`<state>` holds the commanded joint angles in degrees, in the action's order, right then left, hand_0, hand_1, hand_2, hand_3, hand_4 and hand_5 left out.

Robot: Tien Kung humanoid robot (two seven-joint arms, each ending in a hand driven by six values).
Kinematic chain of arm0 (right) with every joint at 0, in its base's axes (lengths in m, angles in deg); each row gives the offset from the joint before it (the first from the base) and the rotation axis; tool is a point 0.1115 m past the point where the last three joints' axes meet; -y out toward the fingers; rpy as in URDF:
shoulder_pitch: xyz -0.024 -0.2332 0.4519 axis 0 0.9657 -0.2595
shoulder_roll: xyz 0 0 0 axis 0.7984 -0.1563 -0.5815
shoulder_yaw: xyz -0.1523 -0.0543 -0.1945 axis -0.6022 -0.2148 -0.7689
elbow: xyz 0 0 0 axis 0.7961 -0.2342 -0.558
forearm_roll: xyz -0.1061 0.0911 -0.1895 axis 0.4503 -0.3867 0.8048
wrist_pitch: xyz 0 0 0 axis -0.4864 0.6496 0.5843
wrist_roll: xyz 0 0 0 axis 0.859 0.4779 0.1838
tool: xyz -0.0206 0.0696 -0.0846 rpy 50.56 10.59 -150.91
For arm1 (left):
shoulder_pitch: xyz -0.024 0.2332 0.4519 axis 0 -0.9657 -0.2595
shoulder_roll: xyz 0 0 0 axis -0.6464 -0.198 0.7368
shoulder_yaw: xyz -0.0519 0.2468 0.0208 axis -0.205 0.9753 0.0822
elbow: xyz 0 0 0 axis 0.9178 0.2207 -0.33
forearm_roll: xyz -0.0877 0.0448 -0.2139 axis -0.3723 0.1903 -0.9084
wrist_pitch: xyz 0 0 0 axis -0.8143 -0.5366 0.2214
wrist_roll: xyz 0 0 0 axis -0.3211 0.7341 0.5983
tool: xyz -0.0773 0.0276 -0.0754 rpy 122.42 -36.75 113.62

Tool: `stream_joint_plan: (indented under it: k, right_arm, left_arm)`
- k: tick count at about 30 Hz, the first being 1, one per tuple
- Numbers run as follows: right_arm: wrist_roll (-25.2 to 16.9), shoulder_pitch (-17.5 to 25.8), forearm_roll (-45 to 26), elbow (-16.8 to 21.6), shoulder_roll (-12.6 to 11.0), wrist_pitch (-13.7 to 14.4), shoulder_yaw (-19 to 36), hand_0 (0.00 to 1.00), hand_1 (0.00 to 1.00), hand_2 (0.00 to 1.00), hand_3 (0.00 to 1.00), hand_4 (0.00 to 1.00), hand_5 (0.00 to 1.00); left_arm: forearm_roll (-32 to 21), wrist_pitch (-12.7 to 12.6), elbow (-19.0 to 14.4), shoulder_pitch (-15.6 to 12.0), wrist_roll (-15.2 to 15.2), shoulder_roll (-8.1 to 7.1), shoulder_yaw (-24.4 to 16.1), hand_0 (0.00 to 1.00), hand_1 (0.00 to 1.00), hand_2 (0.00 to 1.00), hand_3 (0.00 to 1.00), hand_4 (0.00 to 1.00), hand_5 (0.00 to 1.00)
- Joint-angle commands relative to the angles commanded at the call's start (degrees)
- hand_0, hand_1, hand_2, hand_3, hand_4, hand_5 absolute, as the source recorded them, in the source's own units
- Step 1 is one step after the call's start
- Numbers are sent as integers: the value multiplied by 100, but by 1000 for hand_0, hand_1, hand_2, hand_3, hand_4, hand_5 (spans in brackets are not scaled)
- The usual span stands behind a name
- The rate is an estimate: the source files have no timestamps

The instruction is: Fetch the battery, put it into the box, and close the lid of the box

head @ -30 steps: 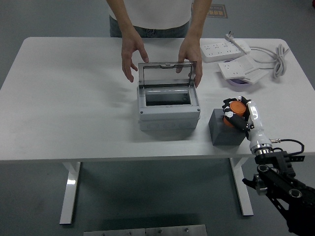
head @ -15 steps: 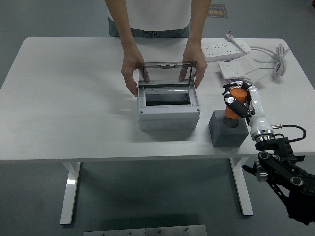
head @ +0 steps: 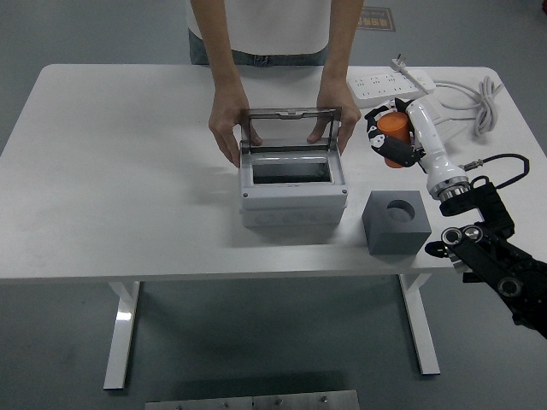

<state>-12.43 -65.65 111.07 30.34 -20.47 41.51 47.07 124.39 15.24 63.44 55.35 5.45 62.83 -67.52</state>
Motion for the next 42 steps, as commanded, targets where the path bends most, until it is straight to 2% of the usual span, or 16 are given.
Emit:
stream_joint_plan:
  k: [8, 15, 29, 35, 42]
  right_arm:
    - [990, -735, 1661, -138, 15, -495, -715, 246, 272, 286, 297, 92, 2]
    - [1474, -1295, 2605, -504, 384, -692, -1323, 226, 251, 268, 300, 128, 2]
    - [1638, -1778, 2548, -1227, 1203, -702, -1927, 226, 251, 270, 309, 134, 2]
    - [1649, -1879, 2491, -1425, 1423, -703, -2140, 216, 250, 268, 316, 150, 2]
    - [1599, -1964, 2406, -1569, 1502, -672, -2305, 214, 248, 265, 315, 153, 2]
  left_arm:
    - [4, 2, -28, -9, 57, -32, -19, 589, 683, 618, 573, 595, 2]
    - [32, 13, -44, 4, 87, -70, -45, 590, 683, 618, 572, 591, 2]
    - [130, 54, -60, 38, 115, -128, -95, 592, 683, 617, 570, 583, 2]
    - [165, 70, -62, 54, 121, -143, -112, 592, 683, 616, 570, 579, 2]
    - [198, 89, -75, 61, 153, -155, -137, 592, 681, 615, 569, 574, 2]
